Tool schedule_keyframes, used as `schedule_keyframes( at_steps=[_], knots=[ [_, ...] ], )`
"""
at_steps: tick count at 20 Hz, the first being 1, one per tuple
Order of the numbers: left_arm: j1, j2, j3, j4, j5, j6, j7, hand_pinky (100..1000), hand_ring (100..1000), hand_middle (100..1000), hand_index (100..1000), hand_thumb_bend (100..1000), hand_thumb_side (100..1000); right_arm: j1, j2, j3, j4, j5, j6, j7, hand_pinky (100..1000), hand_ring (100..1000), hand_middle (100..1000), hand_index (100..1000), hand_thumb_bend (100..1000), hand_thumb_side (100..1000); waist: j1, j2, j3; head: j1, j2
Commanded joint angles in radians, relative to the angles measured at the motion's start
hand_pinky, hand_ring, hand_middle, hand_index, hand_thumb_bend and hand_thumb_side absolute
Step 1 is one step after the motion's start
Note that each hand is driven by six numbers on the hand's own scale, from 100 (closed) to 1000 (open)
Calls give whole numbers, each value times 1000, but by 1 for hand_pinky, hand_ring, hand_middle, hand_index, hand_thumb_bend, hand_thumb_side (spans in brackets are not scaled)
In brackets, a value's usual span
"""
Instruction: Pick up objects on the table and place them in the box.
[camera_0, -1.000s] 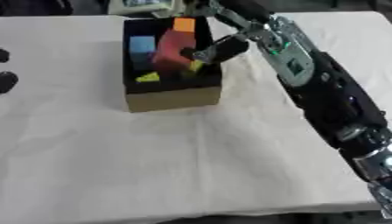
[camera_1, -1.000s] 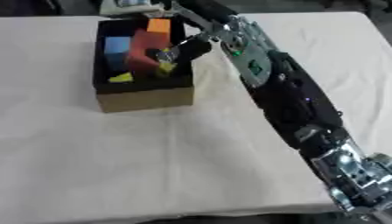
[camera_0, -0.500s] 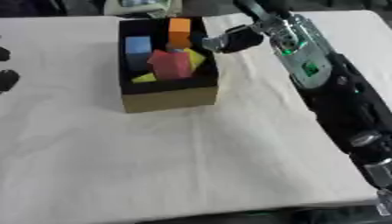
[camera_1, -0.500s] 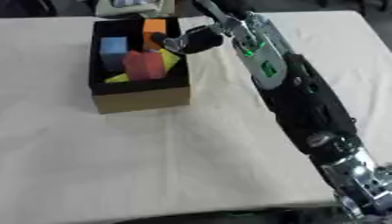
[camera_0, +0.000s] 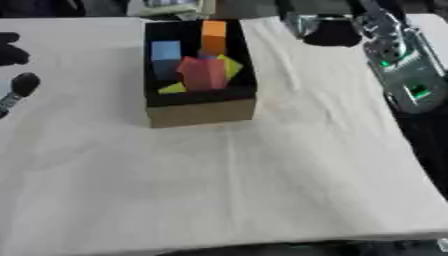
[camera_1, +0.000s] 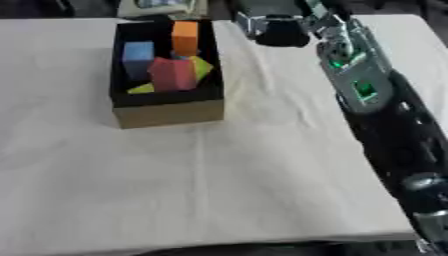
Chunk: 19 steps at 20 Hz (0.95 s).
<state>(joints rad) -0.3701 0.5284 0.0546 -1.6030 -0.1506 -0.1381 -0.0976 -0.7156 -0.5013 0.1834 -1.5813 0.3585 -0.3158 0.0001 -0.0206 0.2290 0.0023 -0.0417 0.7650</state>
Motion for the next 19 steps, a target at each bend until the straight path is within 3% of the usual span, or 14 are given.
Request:
schedule_keyframes(
  at_steps=[1, 6, 9, 13, 15, 19],
  knots=[
    [-17, 63, 10, -17, 5, -4, 9, 838, 714, 631, 852, 760, 716, 31, -83, -45, -81, -49, 26, -11, 704, 794, 868, 990, 139, 308, 2, -13, -5, 45, 5],
    [-43, 228, -54, -9, -13, -32, -15, 835, 729, 658, 864, 762, 729, 114, -161, -84, -126, -77, 52, -25, 699, 787, 858, 989, 119, 305, 3, -17, -13, 104, 5],
    [-88, 358, -141, -5, -32, -71, -66, 833, 740, 681, 871, 761, 723, 142, -199, -87, -137, -83, 51, -23, 700, 787, 859, 990, 117, 302, 7, -23, -16, 112, 5],
    [-150, 470, -245, -22, -8, -115, -141, 832, 747, 698, 875, 755, 719, 161, -232, -87, -150, -89, 46, -16, 702, 788, 860, 992, 113, 301, 11, -31, -22, 121, 5],
    [-162, 489, -256, -45, 15, -124, -152, 832, 744, 689, 872, 745, 723, 173, -245, -93, -159, -92, 44, -17, 703, 788, 858, 993, 105, 302, 10, -35, -24, 121, 5],
    [-117, 520, -223, -103, 77, -110, -108, 832, 742, 683, 869, 708, 733, 220, -273, -122, -187, -110, 49, -39, 701, 785, 851, 992, 100, 307, 7, -37, -22, 103, 5]
  ],
)
